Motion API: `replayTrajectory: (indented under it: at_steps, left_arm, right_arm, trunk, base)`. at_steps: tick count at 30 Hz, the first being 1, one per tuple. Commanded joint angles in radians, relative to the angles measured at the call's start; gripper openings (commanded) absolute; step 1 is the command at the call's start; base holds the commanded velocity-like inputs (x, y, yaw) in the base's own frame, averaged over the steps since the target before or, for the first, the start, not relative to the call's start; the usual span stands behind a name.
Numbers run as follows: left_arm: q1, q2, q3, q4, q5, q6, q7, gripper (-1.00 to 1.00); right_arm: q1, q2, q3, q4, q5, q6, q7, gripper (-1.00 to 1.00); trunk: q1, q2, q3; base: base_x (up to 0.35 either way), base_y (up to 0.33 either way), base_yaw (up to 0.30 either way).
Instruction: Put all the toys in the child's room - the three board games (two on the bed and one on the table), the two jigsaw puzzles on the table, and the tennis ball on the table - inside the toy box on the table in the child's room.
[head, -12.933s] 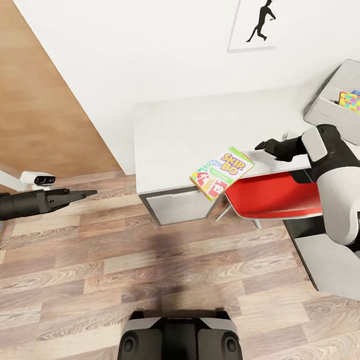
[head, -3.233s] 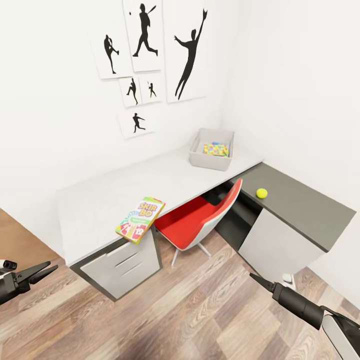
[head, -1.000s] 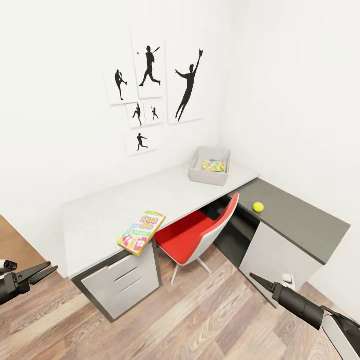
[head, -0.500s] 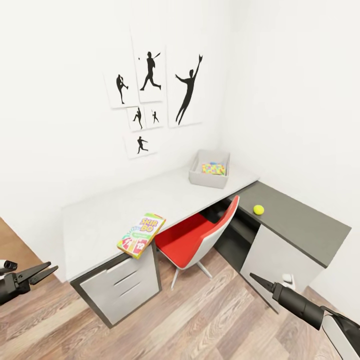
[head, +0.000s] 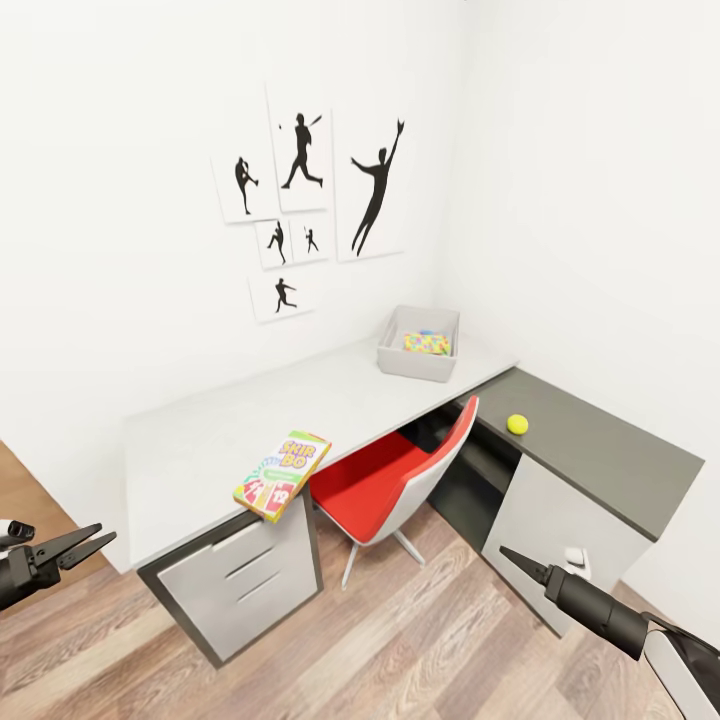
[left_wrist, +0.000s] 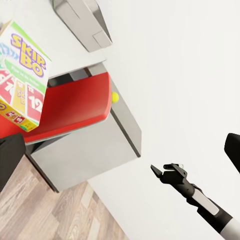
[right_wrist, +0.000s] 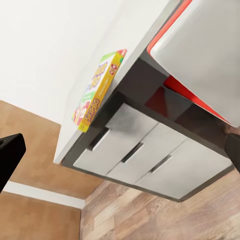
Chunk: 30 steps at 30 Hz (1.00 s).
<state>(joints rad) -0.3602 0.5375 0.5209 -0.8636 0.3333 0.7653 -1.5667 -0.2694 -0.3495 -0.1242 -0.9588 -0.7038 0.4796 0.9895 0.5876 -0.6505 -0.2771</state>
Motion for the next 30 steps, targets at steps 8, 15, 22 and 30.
replayTrajectory:
  at_steps: [8, 15, 22, 30]
  left_arm:
    - [-0.002, 0.001, 0.001, 0.0, 0.0, 0.011, -0.004, 1.0]
    - [-0.001, 0.001, 0.001, 0.0, -0.001, 0.015, -0.004, 1.0]
    - [-0.001, 0.005, 0.001, 0.0, -0.001, 0.019, -0.004, 1.0]
    - [-0.001, 0.008, 0.001, 0.0, -0.002, 0.02, -0.004, 1.0]
  right_arm:
    - [-0.001, 0.0, 0.0, 0.0, -0.007, 0.007, 0.002, 1.0]
    - [-0.001, -0.001, 0.0, 0.0, -0.007, 0.007, 0.002, 1.0]
    - [-0.001, -0.001, 0.0, 0.0, -0.006, 0.007, 0.002, 1.0]
    - [-0.001, -0.001, 0.0, 0.0, -0.006, 0.007, 0.001, 1.0]
  trunk:
    - [0.008, -0.015, 0.005]
    - [0.008, -0.015, 0.015]
    - [0.008, -0.015, 0.026]
    - [0.008, -0.015, 0.039]
  base:
    - [0.0, 0.0, 0.026]
    - [0.0, 0.0, 0.07]
    - [0.0, 0.0, 0.07]
    - [0.0, 0.0, 0.066]
